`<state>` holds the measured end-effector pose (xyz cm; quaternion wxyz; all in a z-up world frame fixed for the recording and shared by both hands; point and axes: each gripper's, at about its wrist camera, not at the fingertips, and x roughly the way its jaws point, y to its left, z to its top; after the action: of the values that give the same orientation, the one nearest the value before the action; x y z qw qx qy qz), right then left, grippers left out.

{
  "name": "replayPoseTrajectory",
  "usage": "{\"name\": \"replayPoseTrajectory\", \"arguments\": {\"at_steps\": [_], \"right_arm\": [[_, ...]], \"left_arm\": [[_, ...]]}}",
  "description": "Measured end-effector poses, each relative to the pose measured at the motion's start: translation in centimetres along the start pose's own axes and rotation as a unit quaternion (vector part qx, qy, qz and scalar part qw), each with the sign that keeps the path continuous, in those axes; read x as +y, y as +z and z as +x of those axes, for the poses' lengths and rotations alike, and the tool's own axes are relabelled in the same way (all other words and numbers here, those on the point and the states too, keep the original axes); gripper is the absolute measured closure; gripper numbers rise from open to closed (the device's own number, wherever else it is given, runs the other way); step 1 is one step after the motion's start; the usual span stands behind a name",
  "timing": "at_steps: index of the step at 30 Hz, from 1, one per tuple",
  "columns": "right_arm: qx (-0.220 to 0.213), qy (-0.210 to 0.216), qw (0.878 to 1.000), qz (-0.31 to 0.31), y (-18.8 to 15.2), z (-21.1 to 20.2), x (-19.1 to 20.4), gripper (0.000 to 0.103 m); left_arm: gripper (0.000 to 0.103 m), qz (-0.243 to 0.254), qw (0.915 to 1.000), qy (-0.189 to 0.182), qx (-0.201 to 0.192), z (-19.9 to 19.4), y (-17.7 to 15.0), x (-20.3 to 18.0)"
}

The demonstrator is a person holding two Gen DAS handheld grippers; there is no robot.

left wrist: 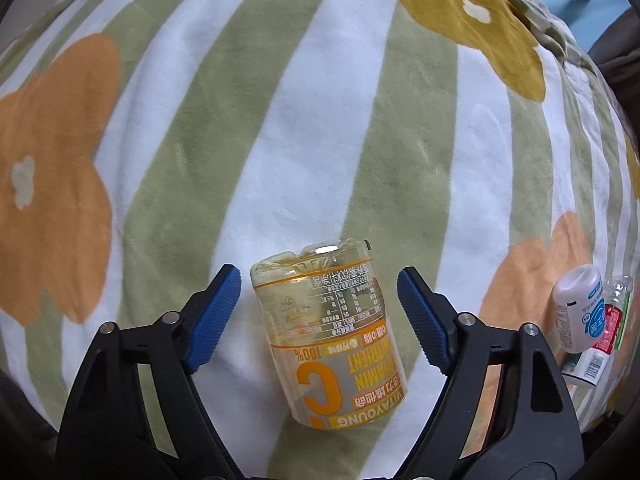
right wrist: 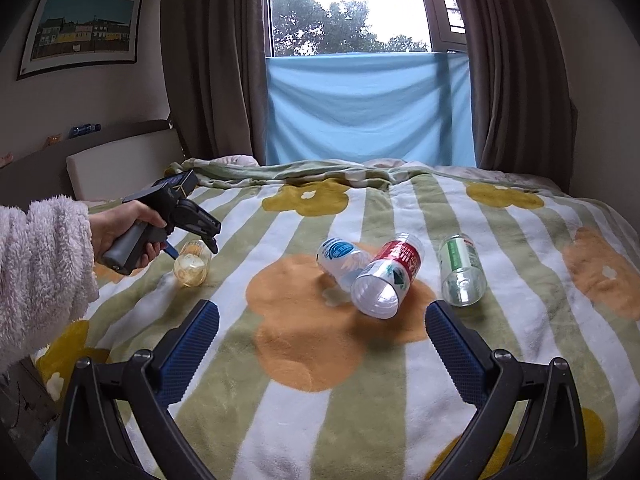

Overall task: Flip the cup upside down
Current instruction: 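Lift the cup with the left tool and set it down near the bottles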

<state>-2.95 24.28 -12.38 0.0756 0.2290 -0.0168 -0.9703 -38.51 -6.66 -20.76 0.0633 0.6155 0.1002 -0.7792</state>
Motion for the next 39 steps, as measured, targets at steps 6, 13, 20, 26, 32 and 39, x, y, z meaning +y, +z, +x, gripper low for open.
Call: {"name": "replayPoseTrajectory", "arguments": {"at_steps": [6,13,20,26,32,39], "right_arm": [[0.02,0.008,1.0,-0.01,-0.5,1.2,0.7,0.0],[0.024,0.009,1.0,-0.01,-0.5,1.4,0.8,0.0],[0.009,0.007,1.0,-0.012,-0.1,0.2,0.9,0.0],[-0.002,-0.01,1.0,-0.005,0.4,-1.7,0.1,0.0],[0.006,-0.027,1.0,0.011,0.3,-2.9,-1.5,0.0],[0.077,-0.014,0.996,0.031,-1.5,-1.9,-2.9,0.0]], "left_arm": [[0.043,0.0,0.9999,-0.006,0.013,1.0,-0.2,-0.2],[0.043,0.006,0.9992,-0.04,0.009,-0.2,-0.7,-0.5],[0.043,0.062,0.9951,-0.077,-0.004,-4.8,-3.3,-3.1],[0.043,0.175,0.9783,-0.111,-0.003,-9.3,-9.0,-9.4],[0.043,0.265,0.9552,-0.125,0.041,-7.3,-16.9,-15.4],[0.043,0.313,0.9432,-0.101,0.048,-4.1,-22.4,-18.6]]}}
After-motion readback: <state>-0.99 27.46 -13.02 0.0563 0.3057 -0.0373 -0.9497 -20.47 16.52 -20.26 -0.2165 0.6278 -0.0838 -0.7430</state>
